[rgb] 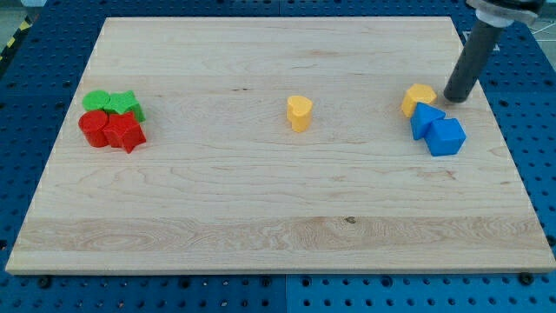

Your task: Push the yellow hexagon closer to the yellow heart

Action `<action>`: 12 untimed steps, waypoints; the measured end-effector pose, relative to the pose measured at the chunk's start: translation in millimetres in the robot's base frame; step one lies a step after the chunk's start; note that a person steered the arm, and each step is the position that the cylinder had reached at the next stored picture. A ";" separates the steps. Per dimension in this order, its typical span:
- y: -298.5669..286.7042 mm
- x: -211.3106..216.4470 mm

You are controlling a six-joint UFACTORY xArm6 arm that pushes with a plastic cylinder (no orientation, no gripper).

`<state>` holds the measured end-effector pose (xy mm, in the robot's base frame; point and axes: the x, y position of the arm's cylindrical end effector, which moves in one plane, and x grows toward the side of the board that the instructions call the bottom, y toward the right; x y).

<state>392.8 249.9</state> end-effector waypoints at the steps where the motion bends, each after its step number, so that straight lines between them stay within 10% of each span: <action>1: -6.2 26.2; 6: -97.2 -67.5; 12: -137.6 -25.8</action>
<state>367.0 112.3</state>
